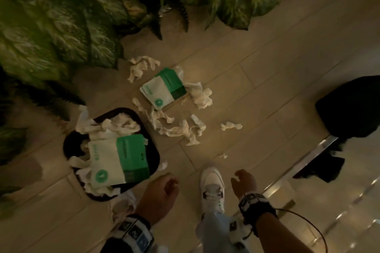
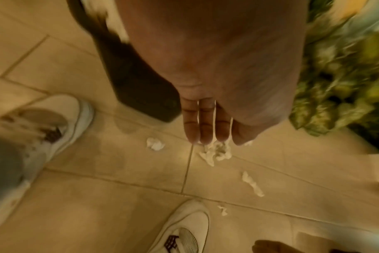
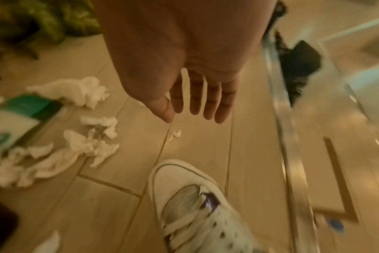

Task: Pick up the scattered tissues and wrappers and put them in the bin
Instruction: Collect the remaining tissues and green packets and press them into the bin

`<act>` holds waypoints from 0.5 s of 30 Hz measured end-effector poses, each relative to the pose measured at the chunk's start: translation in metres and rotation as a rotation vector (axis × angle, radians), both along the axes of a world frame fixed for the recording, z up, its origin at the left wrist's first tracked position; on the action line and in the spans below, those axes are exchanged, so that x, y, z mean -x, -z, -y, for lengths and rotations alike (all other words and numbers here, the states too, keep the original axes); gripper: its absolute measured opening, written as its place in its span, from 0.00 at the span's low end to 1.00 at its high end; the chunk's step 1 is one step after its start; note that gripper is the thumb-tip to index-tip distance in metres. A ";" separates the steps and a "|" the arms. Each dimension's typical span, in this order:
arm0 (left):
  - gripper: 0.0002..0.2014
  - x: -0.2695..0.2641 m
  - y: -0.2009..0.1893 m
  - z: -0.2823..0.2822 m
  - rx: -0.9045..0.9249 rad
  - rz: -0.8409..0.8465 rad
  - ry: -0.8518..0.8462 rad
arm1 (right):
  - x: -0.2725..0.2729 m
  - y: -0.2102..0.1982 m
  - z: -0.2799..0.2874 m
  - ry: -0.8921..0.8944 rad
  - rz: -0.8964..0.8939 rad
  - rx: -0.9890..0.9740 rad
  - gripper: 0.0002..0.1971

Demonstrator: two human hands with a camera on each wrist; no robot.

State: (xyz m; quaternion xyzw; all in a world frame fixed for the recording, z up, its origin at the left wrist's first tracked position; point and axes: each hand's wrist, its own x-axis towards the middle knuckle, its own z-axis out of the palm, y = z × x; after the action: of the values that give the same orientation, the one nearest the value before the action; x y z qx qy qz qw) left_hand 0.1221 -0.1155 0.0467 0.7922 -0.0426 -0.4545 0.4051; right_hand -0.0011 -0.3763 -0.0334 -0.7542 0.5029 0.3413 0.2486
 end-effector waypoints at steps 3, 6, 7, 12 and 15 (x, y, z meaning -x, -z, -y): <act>0.05 0.011 0.063 0.043 -0.127 0.011 -0.120 | -0.026 0.043 0.022 -0.180 0.050 -0.086 0.14; 0.12 0.018 0.128 0.067 -0.326 -0.037 -0.276 | -0.049 0.086 0.039 -0.329 0.124 -0.119 0.17; 0.17 0.021 0.149 0.070 -0.422 -0.053 -0.317 | -0.051 0.101 0.044 -0.369 0.136 -0.125 0.18; 0.27 0.034 0.208 0.057 -0.650 -0.028 -0.419 | -0.028 0.151 0.063 -0.610 0.237 -0.092 0.04; 0.17 0.033 0.221 0.048 -0.648 0.106 -0.441 | -0.017 0.166 0.067 -0.608 0.314 -0.173 0.07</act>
State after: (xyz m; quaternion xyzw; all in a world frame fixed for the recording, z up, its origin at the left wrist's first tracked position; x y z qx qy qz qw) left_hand 0.0888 -0.1634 -0.1740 0.8915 0.2534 -0.3048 0.2192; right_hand 0.0155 -0.4430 -0.1990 -0.8889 0.1800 0.3210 0.2728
